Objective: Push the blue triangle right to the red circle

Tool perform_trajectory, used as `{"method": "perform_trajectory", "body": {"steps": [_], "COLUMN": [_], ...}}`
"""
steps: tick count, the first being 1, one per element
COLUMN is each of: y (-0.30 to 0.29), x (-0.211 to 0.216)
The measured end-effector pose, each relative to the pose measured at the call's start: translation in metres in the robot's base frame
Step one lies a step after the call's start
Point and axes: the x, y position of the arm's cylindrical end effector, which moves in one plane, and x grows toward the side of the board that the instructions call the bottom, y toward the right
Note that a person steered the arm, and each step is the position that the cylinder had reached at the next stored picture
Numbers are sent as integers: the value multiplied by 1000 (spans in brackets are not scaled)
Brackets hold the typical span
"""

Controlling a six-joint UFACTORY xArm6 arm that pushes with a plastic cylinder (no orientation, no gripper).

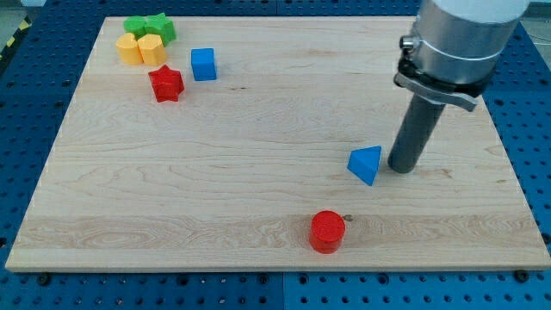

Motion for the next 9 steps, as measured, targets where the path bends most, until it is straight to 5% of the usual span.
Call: {"method": "perform_trajectory", "body": {"steps": [4,6,9], "y": [36,-42,-56], "x": [8,-26,53]}}
